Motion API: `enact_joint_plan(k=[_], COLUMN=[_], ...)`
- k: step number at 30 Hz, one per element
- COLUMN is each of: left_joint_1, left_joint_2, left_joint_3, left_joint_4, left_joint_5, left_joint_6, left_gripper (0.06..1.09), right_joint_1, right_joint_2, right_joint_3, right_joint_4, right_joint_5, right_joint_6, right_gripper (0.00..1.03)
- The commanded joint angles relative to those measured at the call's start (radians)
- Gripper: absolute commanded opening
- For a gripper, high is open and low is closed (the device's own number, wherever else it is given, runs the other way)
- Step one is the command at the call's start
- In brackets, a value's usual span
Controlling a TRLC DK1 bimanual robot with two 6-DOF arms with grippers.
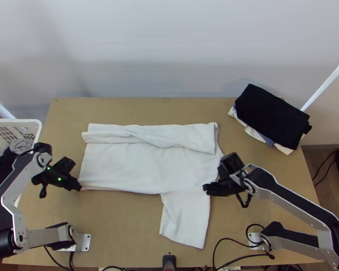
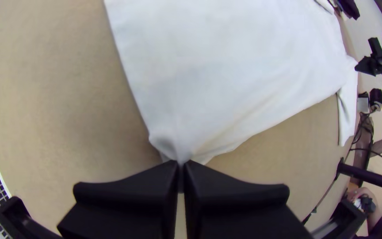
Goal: Fold the t-shirt
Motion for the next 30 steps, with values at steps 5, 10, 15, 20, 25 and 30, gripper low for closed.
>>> enact_joint_plan(k=[5,10,15,20,25,30], left_joint_1=[0.043,0.02,-0.003,-0.024,-0.032,-0.061], left_joint_2=[0.01,-0.017,-0.011,0.032,0.119,0.188], left_joint_3=[0.058,0.129,0.216,0.29,0.402,0.511], left_joint_4=[-0.013,-0.035,-0.041,-0.026,0.002,0.028], left_joint_5=[0.025,0.085,0.12,0.131,0.132,0.132], left_joint_6=[0.032,-0.021,-0.087,-0.138,-0.224,-0.299], left_gripper=[0.1,0.1,0.1,0.1,0.1,0.1], right_joint_1=[-0.071,-0.076,-0.1,-0.143,-0.188,-0.22], right_joint_2=[-0.052,-0.059,-0.05,0.01,0.094,0.179], right_joint_3=[-0.002,0.088,0.186,0.288,0.367,0.452], right_joint_4=[-0.034,-0.059,-0.06,-0.06,-0.051,-0.037], right_joint_5=[0.01,0.014,0.028,0.028,0.028,0.03], right_joint_6=[-0.043,-0.048,-0.072,-0.101,-0.127,-0.132], right_gripper=[0.03,0.03,0.03,0.03,0.03,0.03])
